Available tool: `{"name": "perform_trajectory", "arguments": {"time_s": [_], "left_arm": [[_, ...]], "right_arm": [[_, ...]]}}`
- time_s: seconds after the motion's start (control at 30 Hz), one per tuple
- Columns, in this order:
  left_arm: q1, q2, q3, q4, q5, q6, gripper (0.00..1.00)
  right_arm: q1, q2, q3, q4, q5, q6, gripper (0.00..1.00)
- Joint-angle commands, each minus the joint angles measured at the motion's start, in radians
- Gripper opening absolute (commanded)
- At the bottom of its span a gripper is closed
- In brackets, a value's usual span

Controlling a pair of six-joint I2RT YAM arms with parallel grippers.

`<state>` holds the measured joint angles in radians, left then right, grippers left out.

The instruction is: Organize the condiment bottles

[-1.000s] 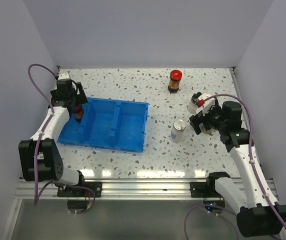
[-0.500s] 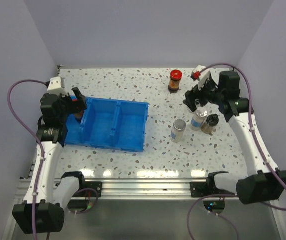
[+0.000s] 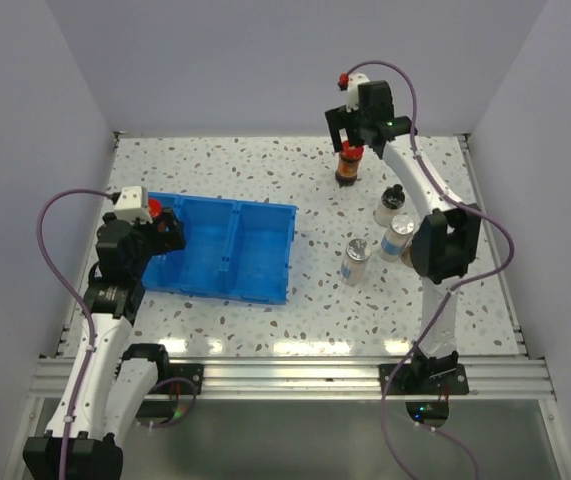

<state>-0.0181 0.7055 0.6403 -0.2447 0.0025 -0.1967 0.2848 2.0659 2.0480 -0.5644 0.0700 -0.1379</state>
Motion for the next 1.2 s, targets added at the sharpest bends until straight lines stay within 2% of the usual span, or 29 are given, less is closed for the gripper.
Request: {"name": "perform_trajectory", "arguments": {"time_s": [0.0, 0.2, 0.5, 0.67, 0.73, 0.77, 0.83, 0.87, 0.93, 1.03, 1.07, 1.17], "left_arm": [[-0.005, -0.011, 0.007, 0.053, -0.035, 0.031, 1.0], [-0.006, -0.055, 0.001, 0.051, -0.055, 0.031, 1.0], [-0.011, -0.064, -0.002, 0.055, -0.039, 0.031, 1.0], [-0.014, -0.066, -0.001, 0.055, -0.044, 0.031, 1.0], [-0.014, -0.067, -0.002, 0.053, -0.047, 0.029, 1.0], [-0.014, -0.067, -0.001, 0.053, -0.047, 0.029, 1.0], [-0.014, -0.067, -0.001, 0.053, -0.052, 0.031, 1.0], [-0.014, -0.069, -0.001, 0.053, -0.053, 0.031, 1.0], [-0.014, -0.07, -0.001, 0.05, -0.056, 0.031, 1.0], [-0.014, -0.078, -0.001, 0.048, -0.062, 0.031, 1.0], [-0.014, -0.081, -0.001, 0.048, -0.064, 0.029, 1.0], [-0.014, -0.089, -0.001, 0.048, -0.068, 0.028, 1.0]], "right_arm": [[-0.003, 0.107, 0.164, -0.086, 0.117, 0.096, 0.99], [-0.013, 0.236, 0.28, -0.092, 0.116, 0.162, 0.98], [-0.053, 0.307, 0.273, -0.091, 0.085, 0.199, 0.98], [-0.065, 0.336, 0.293, -0.098, 0.047, 0.204, 0.93], [-0.068, 0.341, 0.291, -0.095, 0.025, 0.204, 0.84], [-0.07, 0.341, 0.293, -0.095, 0.013, 0.201, 0.65], [-0.07, 0.332, 0.301, -0.101, -0.018, 0.193, 0.37], [-0.07, 0.326, 0.302, -0.107, -0.03, 0.19, 0.19], [-0.068, 0.274, 0.291, -0.109, -0.061, 0.173, 0.0], [-0.059, 0.159, 0.175, -0.024, -0.09, 0.143, 0.0], [-0.053, 0.069, 0.102, 0.004, -0.093, 0.102, 0.0], [-0.026, -0.059, 0.04, 0.063, -0.108, 0.074, 0.0]]}}
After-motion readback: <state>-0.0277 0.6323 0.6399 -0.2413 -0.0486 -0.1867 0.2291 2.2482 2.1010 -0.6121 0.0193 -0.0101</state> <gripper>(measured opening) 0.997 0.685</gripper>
